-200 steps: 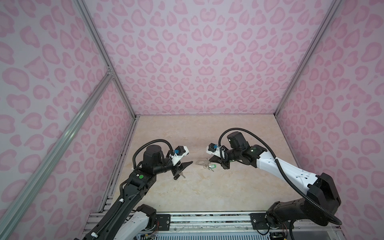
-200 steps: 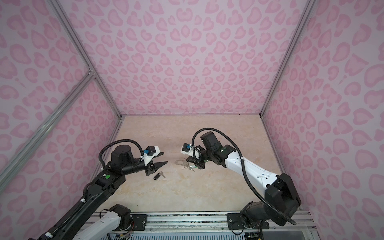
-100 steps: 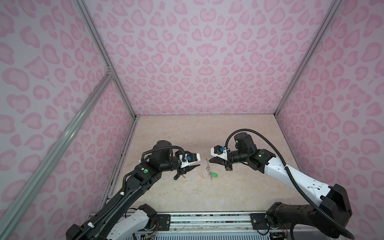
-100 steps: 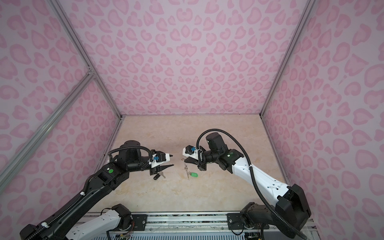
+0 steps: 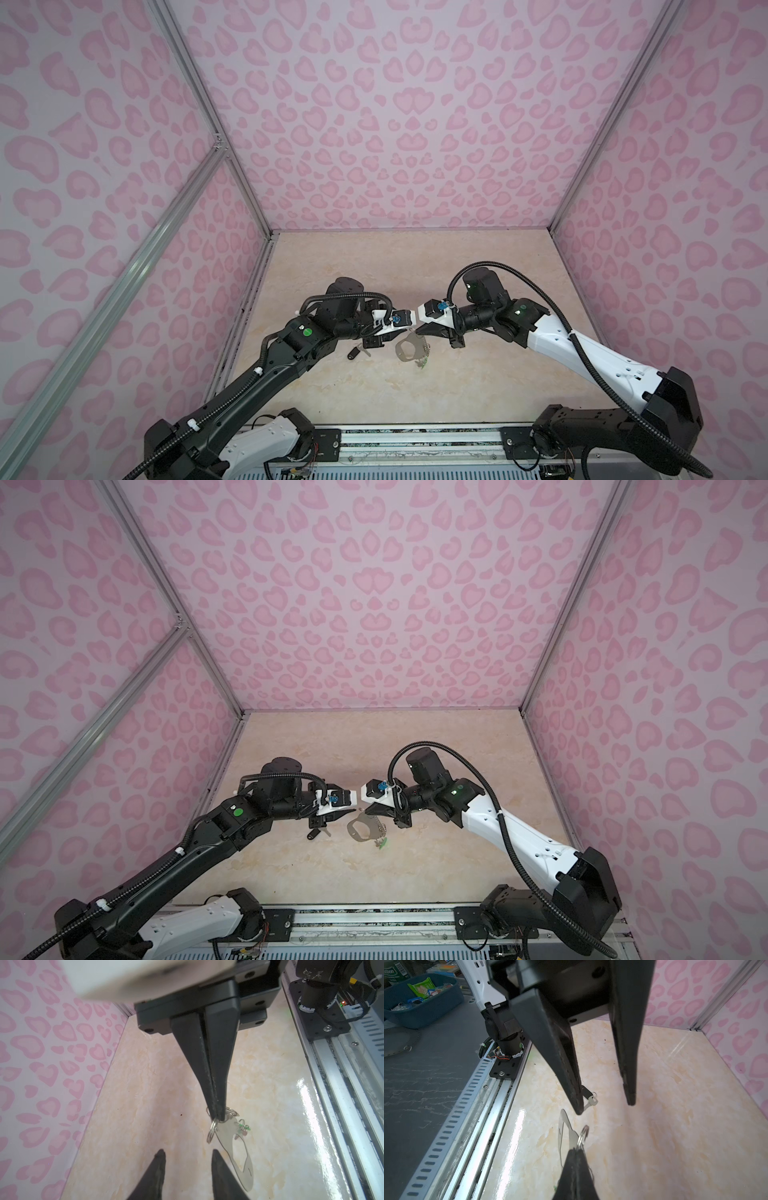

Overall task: Put the keys on the keyring
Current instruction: 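Grasp a split ring on the plate with the left gripper while the right holds it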

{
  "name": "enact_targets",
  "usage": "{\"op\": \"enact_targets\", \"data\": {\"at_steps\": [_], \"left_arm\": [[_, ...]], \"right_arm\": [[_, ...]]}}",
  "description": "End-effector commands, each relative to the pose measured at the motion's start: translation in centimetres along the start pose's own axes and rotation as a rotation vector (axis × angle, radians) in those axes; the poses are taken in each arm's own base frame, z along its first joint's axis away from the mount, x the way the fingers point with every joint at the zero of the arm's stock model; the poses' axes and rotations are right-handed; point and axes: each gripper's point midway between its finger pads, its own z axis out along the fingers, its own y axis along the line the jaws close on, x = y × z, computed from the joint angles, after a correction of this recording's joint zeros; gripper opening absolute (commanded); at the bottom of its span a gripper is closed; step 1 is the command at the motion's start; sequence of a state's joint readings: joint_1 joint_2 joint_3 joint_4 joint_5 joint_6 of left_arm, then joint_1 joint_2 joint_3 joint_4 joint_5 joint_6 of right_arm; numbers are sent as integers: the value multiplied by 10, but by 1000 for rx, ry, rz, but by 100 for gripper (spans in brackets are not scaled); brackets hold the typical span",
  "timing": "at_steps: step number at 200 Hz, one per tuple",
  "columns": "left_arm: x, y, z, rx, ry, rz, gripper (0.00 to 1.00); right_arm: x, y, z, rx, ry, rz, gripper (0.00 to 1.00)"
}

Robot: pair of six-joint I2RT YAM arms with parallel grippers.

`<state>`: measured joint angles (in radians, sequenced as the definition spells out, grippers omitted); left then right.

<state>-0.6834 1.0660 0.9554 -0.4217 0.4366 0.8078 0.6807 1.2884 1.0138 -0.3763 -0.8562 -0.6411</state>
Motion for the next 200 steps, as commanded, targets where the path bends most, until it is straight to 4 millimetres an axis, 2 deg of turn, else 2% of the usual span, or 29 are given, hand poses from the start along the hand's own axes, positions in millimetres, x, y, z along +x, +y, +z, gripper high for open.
{"op": "enact_targets", "data": {"at_steps": [1,16,22,54,117,200], "left_arm": [[-5,0,0,10,-6,24,38],[-6,-3,1,25,-14,29,38],[-7,-4,1,30,-17,30,33],[-8,-8,2,50,-27,34,28],[-10,-17,4,94,-57,46,26],[-10,-18,8,117,-55,42,10]], "right_arm": [[-3,3,2,-13,-7,-16,0],[-5,3,3,-17,-10,-20,0],[-5,3,3,-18,-7,-20,0],[-8,3,4,-17,-12,-31,0],[-13,4,4,-21,-46,-33,0],[-20,7,3,-35,-67,-46,0]]}}
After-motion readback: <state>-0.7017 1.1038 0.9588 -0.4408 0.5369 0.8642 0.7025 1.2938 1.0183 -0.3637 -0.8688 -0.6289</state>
